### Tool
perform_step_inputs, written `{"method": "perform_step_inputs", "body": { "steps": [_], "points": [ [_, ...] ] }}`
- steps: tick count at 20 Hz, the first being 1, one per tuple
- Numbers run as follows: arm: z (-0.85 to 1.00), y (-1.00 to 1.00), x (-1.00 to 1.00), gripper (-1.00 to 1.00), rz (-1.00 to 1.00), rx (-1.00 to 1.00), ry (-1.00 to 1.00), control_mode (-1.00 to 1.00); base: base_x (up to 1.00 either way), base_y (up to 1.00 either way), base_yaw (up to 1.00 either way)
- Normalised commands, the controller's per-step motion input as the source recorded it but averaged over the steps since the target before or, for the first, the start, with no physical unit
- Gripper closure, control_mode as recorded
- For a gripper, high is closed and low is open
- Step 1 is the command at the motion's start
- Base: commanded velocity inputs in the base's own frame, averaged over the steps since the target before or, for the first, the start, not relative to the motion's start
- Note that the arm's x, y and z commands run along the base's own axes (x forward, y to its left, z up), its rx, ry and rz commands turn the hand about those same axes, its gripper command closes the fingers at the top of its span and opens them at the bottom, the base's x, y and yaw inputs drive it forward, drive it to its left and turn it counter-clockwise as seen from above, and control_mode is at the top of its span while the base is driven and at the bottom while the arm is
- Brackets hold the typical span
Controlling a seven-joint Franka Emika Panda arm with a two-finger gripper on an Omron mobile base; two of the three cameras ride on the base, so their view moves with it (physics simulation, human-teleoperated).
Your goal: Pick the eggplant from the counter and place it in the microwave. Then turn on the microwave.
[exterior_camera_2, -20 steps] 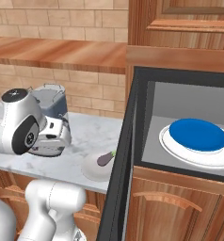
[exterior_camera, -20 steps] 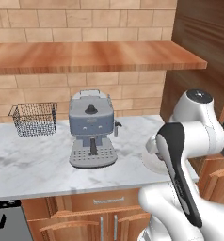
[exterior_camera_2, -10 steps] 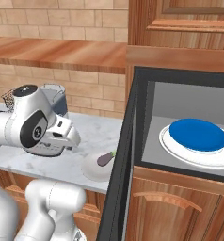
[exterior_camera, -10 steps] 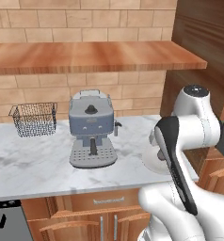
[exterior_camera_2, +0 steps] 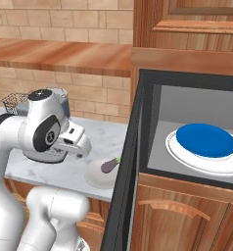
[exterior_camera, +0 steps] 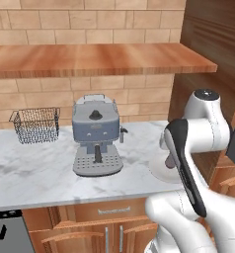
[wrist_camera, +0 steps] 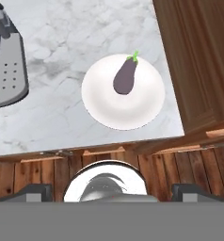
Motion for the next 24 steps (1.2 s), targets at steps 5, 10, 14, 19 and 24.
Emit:
{"method": "perform_step_inputs", "body": {
  "steps": [5,10,14,19,24],
  "points": [
    [-0.22,-0.1,0.22,-1.0,0.0,0.01,0.0,-1.0,0.0,0.0,0.0],
    [-0.22,-0.13,0.25,-1.0,0.0,0.0,0.0,-1.0,0.0,0.0,0.0],
    [-0.23,-0.11,0.28,-1.0,0.0,0.0,0.0,-1.0,0.0,0.0,0.0],
    [-0.24,-0.08,0.29,-1.0,0.0,0.0,0.01,-1.0,0.0,0.0,0.0],
    [-0.2,-0.09,0.25,-1.0,0.0,0.0,0.03,-1.0,0.0,0.0,0.0]
  ]
}}
